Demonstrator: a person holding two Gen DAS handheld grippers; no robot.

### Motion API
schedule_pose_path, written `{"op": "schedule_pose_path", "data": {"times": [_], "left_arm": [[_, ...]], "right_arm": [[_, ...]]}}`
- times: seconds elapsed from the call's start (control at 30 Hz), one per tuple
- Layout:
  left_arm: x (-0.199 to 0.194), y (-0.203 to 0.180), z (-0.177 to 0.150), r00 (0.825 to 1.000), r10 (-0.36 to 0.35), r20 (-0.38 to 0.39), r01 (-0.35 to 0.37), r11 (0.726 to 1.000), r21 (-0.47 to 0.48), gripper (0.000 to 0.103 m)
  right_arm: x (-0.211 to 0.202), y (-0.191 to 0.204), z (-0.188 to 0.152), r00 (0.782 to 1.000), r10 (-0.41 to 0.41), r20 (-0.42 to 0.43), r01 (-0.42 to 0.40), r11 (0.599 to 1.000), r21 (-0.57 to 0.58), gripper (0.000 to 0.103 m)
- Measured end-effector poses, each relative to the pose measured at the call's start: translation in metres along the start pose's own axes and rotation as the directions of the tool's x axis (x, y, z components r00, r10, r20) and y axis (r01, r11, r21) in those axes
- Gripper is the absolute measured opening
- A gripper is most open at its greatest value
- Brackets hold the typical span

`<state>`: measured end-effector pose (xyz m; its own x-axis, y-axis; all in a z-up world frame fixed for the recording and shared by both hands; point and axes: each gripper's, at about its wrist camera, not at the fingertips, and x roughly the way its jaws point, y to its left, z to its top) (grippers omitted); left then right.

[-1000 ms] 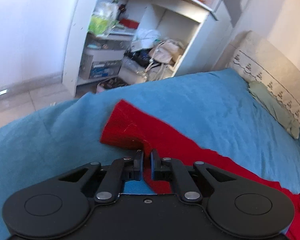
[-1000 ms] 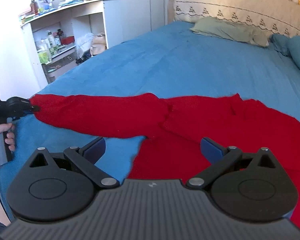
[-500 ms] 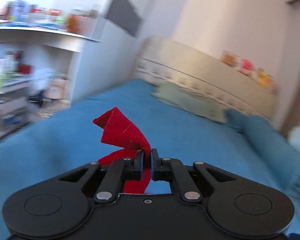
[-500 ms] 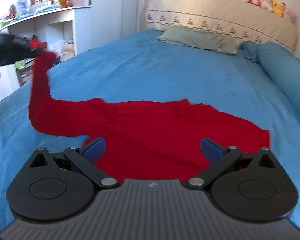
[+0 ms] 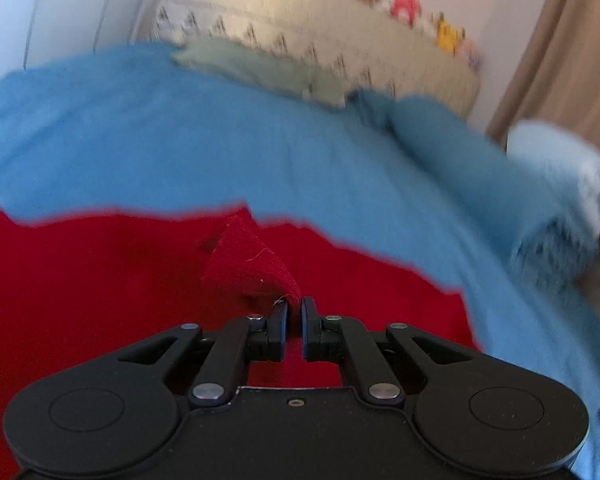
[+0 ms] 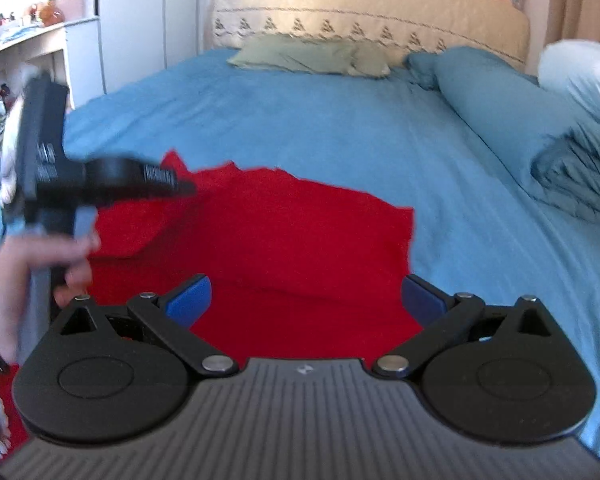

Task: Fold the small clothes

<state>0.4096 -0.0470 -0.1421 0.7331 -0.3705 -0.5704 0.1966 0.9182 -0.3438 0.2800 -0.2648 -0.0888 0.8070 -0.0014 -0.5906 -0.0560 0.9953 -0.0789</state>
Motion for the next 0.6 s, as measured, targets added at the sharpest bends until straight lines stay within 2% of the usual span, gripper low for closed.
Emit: {"op": "schedule_pose_path", "data": {"times": [0.1,0.2,0.23,0.27,0.3,0.33,0.37,0.43,0.47,0.6], "left_arm": [[0.015,-0.005,-0.015,0.999,0.020,-0.036,-0.019,0.999,0.036,0.006],[0.014,-0.002,-0.016,0.999,0.014,-0.046,-0.011,0.998,0.060,0.007],[0.012,-0.001,-0.014,0.999,0.008,-0.044,-0.006,0.998,0.065,0.014],[0.009,0.000,-0.014,0.999,-0.001,-0.039,0.004,0.997,0.072,0.033],[0.003,0.002,-0.012,0.999,-0.010,-0.030,0.013,0.997,0.076,0.046],[-0.006,0.004,-0.009,1.000,-0.017,-0.009,0.017,0.996,0.085,0.070],[-0.013,0.005,-0.004,1.000,-0.013,0.017,0.012,0.995,0.095,0.084],[-0.039,0.011,0.002,0.998,0.003,0.068,-0.012,0.991,0.133,0.099],[-0.050,0.015,0.004,0.996,0.016,0.087,-0.028,0.989,0.144,0.103],[-0.092,0.046,0.015,0.990,0.046,0.130,-0.066,0.985,0.157,0.103]], "right_arm": [[0.006,-0.018,-0.012,1.000,-0.007,-0.022,0.007,1.000,0.009,0.103],[0.012,-0.022,-0.017,0.999,-0.009,-0.038,0.010,1.000,0.028,0.103],[0.013,-0.023,-0.018,0.999,-0.007,-0.040,0.008,0.999,0.034,0.103],[0.015,-0.024,-0.018,0.999,-0.003,-0.041,0.004,0.999,0.041,0.103],[0.016,-0.021,-0.018,0.999,0.000,-0.041,0.002,0.999,0.043,0.103],[0.016,-0.020,-0.017,0.999,0.003,-0.039,-0.001,0.999,0.043,0.103],[0.016,-0.019,-0.016,0.999,0.006,-0.035,-0.004,0.999,0.040,0.103],[0.016,-0.012,-0.012,1.000,0.010,-0.017,-0.010,1.000,0.021,0.103],[0.018,-0.007,-0.010,1.000,0.013,-0.010,-0.013,1.000,0.008,0.103],[0.031,0.020,0.008,0.999,0.053,0.002,-0.053,0.997,-0.053,0.103]]}}
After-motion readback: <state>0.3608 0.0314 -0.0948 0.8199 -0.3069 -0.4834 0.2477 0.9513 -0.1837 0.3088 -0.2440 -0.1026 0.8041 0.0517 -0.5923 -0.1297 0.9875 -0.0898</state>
